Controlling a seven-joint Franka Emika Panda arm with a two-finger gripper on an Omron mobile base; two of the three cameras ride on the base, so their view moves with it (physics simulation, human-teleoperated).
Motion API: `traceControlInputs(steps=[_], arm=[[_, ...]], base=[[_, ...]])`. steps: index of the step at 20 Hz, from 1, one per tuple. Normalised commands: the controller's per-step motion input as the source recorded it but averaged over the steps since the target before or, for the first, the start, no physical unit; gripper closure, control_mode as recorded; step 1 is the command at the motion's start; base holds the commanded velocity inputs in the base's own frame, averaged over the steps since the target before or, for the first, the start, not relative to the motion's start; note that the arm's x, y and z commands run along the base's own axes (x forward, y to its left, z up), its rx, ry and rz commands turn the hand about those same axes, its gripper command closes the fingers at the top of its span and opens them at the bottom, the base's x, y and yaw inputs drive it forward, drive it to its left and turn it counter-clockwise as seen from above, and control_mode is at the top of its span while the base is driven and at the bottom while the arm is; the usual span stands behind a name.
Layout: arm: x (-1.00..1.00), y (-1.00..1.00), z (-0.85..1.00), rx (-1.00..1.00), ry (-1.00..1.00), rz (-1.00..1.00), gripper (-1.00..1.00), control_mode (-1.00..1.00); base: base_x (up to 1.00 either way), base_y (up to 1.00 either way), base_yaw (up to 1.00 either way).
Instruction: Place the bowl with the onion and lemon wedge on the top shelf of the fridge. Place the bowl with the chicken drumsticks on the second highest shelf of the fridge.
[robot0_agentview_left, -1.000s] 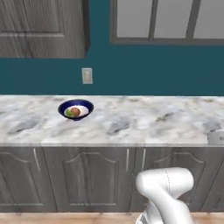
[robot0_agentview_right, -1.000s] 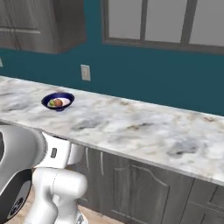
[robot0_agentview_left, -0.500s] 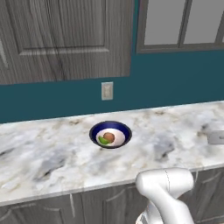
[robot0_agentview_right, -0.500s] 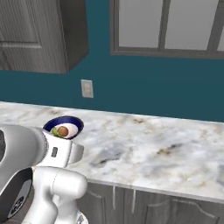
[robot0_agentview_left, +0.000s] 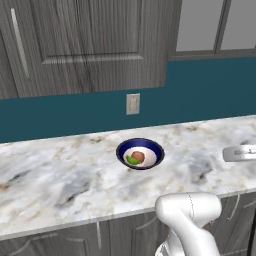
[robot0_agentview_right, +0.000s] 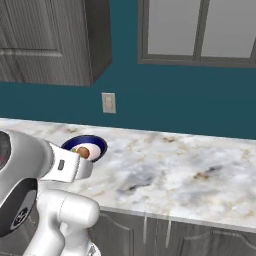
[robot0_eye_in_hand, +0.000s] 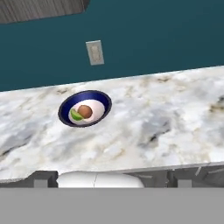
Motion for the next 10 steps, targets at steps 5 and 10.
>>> traceControlInputs(steps=[5, 10], arm=[[1.00, 0.01, -0.37, 0.15, 0.41, -0.04, -1.00, -1.00], [0.26, 0.01, -0.35, 0.30, 0.29, 0.00, -1.00, -1.00]], base=[[0.00, 0.00, 0.00], [0.00, 0.00, 0.00]])
